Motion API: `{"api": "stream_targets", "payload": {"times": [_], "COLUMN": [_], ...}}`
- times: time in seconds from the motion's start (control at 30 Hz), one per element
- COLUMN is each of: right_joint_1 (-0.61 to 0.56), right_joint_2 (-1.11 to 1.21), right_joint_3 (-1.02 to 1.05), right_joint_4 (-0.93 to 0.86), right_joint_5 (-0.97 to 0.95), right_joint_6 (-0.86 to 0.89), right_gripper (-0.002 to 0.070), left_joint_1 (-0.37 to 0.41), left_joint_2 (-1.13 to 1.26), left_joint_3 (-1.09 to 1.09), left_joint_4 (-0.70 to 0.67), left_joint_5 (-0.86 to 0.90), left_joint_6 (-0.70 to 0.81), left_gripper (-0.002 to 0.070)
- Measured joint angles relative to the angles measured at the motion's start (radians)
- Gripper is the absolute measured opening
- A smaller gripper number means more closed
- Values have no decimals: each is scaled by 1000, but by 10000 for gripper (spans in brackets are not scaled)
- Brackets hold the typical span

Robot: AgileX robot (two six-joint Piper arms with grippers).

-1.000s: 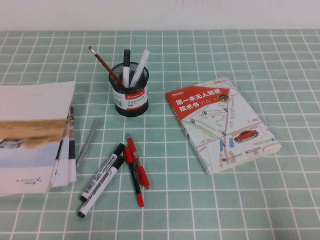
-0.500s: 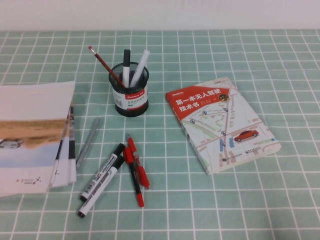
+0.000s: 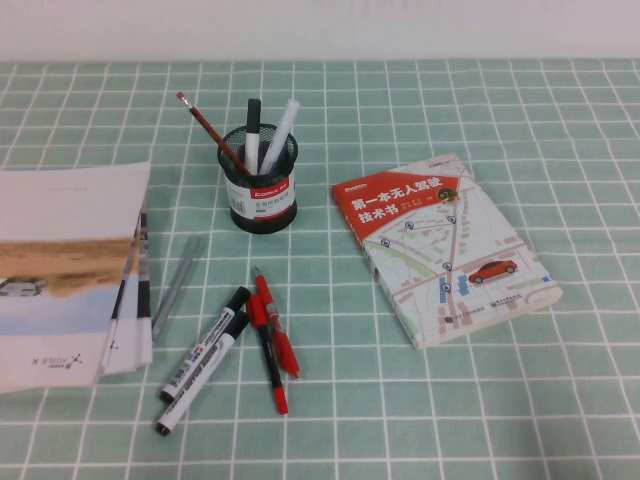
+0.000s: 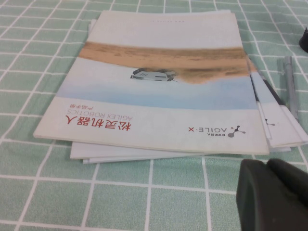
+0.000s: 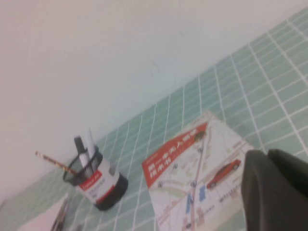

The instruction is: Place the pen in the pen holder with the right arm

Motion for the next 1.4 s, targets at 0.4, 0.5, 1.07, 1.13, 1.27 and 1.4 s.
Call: {"api": "stream_targets", "payload": {"times": [0.4,0.5,1.07,1.13,1.27,1.4], "right_joint_1": [0,0,201,283,402,503], "right_joint_2": [167,328,1194,1269,1433,1614], "right_joint_3": [-155,-264,-844,-916,-1071,-1241], "right_joint_4": [24,-24,-527,-596,-667,-719], "right_joint_5": [163,270,599,609,641,687], "right_joint_6": [0,0,178,257,325,357], "right_gripper": [-20,-20,-20,-20,-20,-20], "left_joint_1": [0,0,0,0,0,0], "left_joint_2": [0,0,0,0,0,0], "left_joint_3": [0,0,0,0,0,0], "left_joint_4": [0,0,0,0,0,0], "left_joint_5": [0,0,0,0,0,0], "left_joint_6": [0,0,0,0,0,0], "left_gripper": [-4,-4,-4,-4,-4,-4]}}
